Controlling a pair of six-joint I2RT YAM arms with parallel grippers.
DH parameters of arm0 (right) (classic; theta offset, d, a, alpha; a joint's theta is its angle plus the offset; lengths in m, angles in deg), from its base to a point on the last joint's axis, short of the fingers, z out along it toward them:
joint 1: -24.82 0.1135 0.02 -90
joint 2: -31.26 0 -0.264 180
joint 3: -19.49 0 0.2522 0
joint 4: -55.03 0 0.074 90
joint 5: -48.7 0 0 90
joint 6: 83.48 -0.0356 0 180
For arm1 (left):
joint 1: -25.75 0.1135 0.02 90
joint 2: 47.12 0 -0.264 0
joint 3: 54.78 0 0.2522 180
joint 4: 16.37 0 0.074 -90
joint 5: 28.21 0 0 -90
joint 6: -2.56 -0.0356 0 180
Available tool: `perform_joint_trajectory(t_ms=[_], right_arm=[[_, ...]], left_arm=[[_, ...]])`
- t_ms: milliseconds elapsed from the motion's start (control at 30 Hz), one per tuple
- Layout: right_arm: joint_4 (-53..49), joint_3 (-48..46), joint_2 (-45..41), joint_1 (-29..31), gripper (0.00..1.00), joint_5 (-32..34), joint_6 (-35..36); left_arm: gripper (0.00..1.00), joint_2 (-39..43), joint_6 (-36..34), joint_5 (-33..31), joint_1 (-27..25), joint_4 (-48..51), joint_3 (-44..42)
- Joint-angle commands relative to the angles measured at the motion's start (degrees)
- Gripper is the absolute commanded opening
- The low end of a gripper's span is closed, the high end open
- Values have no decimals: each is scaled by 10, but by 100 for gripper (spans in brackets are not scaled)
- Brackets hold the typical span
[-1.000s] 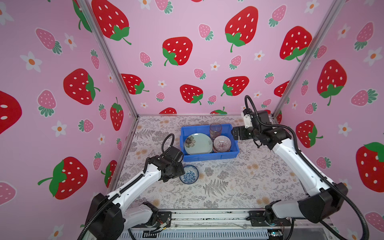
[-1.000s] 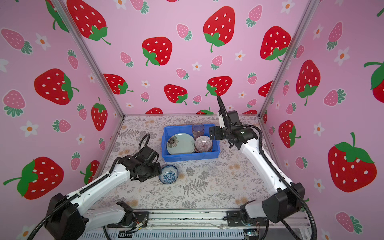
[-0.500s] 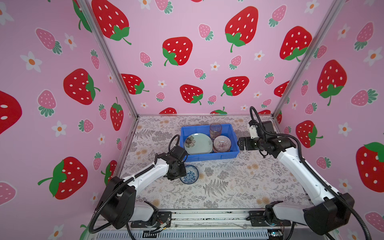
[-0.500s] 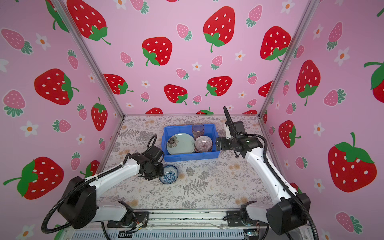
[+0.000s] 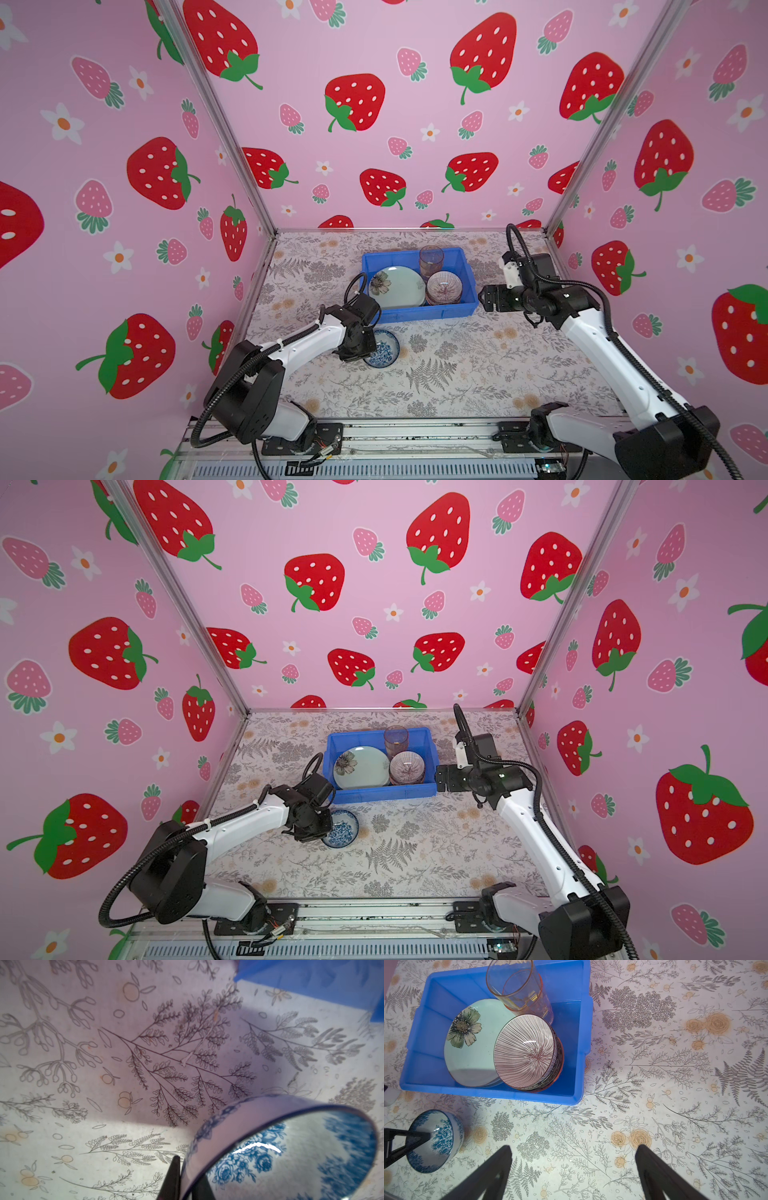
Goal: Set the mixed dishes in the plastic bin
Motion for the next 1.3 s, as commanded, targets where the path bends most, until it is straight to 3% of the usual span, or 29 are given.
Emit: perform_joint_trajectory(t_ms=[0, 100, 333, 600, 1000, 1267], right_arm=[[5, 0, 5, -2, 93, -37, -2], [8, 0, 14, -2, 89, -64, 0], [29, -1, 36, 31, 83, -112, -10], [61, 10, 73, 112, 81, -113, -33], [79, 108, 202, 264, 80, -96, -45], [82, 170, 296, 314, 78, -100, -31]], left_arm=[[7, 12, 9, -10, -9, 9, 17], [0, 25, 15, -15, -12, 16, 15], [0, 52, 26, -23, -18, 36, 30], [0, 86, 48, -33, -23, 52, 59], [0, 91, 63, -57, -32, 58, 101], [0, 112, 80, -73, -37, 66, 111]])
